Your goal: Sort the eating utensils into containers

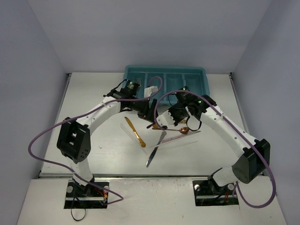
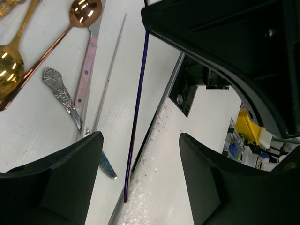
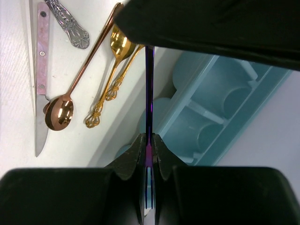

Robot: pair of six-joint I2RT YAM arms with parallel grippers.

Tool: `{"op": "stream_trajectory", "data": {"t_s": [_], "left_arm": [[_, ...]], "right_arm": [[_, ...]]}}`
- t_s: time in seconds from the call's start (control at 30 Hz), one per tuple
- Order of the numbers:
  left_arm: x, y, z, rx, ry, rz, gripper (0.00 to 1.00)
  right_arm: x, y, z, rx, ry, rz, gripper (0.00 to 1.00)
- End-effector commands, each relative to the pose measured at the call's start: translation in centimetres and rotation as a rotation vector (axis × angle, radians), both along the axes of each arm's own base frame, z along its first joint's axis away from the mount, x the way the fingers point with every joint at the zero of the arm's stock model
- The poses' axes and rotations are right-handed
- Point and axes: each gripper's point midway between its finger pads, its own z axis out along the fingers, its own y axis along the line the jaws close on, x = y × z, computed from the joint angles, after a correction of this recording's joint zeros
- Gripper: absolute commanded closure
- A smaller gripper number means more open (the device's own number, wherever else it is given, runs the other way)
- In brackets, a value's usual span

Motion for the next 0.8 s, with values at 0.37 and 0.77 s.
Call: {"op": "stream_trajectory", "data": {"t_s": [0.37, 0.77], "left_arm": [[-0.9, -0.2, -0.1, -0.013, -0.013, -0.039, 0.96], [0.6, 2.2, 1.0, 0.036, -0.102, 0.084, 1.00]], "right_arm": [[0.1, 0.9, 3.6, 0.050, -0.084, 0.006, 0.96], [-0.6, 0.9, 9.6, 0.236, -0.147, -0.151, 0.00]]}}
